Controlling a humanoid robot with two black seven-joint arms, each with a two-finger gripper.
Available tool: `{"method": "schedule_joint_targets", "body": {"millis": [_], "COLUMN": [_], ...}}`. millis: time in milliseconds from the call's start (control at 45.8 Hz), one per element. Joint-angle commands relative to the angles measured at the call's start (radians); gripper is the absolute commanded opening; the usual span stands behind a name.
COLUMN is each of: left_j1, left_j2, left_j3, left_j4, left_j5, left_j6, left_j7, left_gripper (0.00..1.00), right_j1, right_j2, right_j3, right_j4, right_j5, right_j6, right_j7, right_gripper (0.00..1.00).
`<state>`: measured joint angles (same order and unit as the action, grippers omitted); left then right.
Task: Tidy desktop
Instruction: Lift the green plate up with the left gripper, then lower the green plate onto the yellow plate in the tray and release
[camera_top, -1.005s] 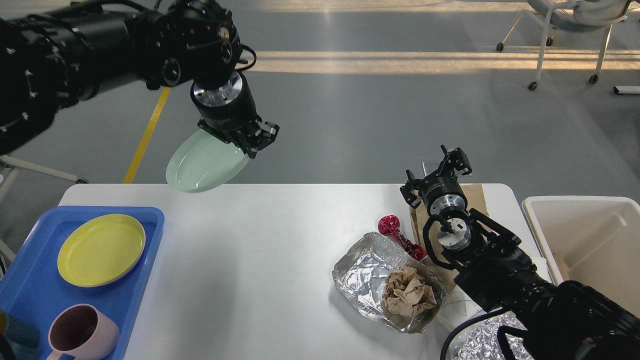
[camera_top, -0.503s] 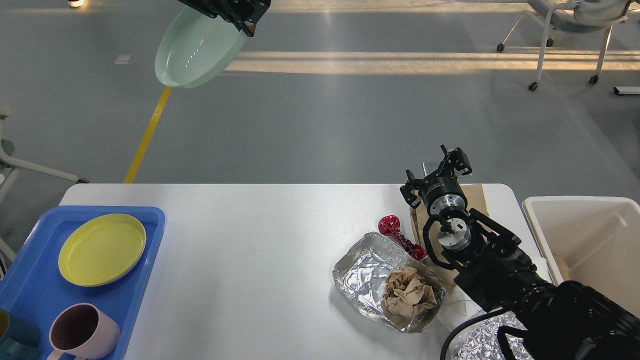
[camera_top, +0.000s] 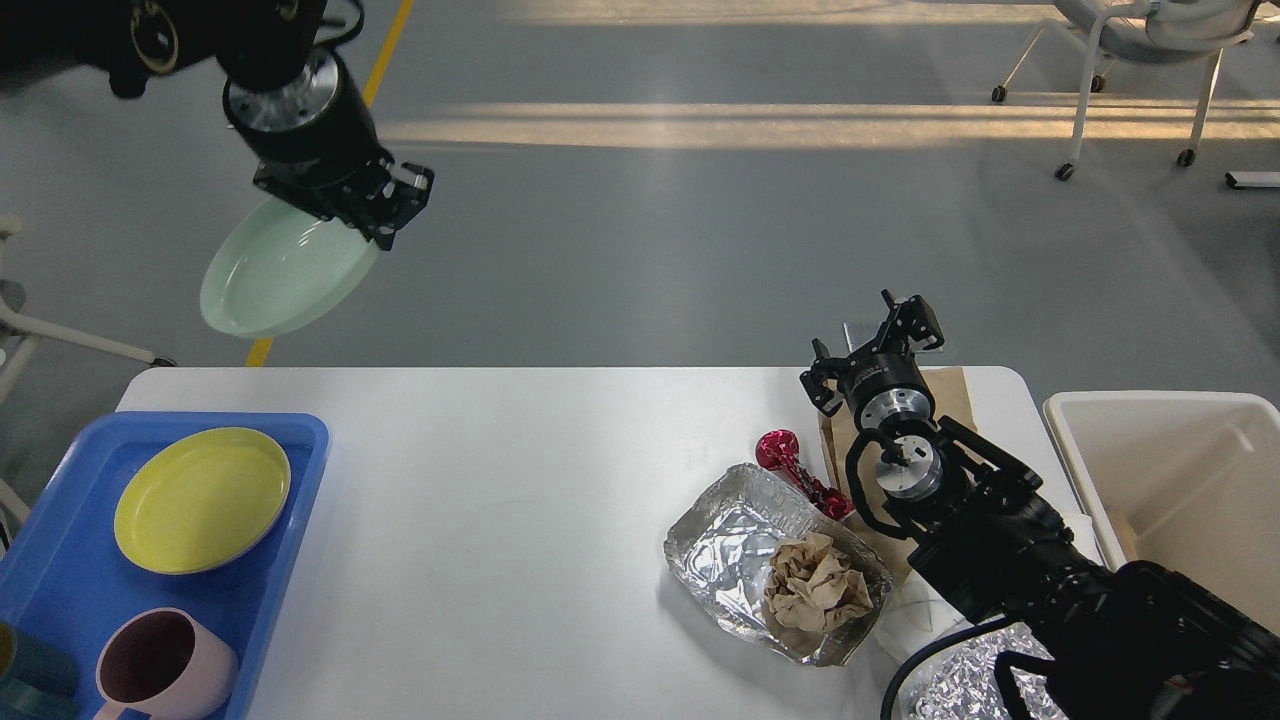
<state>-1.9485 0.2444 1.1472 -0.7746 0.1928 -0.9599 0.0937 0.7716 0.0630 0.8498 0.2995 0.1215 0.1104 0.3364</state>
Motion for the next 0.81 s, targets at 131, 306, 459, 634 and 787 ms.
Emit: {"method": "schedule_joint_targets", "body": {"millis": [131,306,459,634,787], "left_j1": [0.296,0.454,0.542,0.611,0.646], "left_j2": [0.056,0.058,0.059,0.059,0.056], "left_j3": [0.008,0.028,0.036,0.037,0.049], "left_j4": [0.067,0.144,0.167,0.187,0.212], "left_j5": [0.149,0.163,0.163,0.165,0.165], "left_j6": [0.000,0.098,0.248,0.446,0.504], "left_j7": [-0.003,-0.003,-0.005,0.000,0.001], "left_gripper": [0.00,0.00,0.00,0.00,0.00], "right_j1": [0.000,0.000,0.000,0.000,0.000], "right_j2": [0.000,0.001,0.000,0.000,0.001], "right_j3": [0.000,0.000,0.000,0.000,0.000], "right_j4": [0.000,0.001,0.000,0.000,0.000], "right_j5": [0.000,0.000,0.001,0.000,0.000], "right_j6": [0.000,0.000,0.000,0.000,0.000], "right_j7": [0.000,0.000,0.001,0.000,0.000], "right_gripper": [1.00,1.00,1.00,1.00,1.00]}}
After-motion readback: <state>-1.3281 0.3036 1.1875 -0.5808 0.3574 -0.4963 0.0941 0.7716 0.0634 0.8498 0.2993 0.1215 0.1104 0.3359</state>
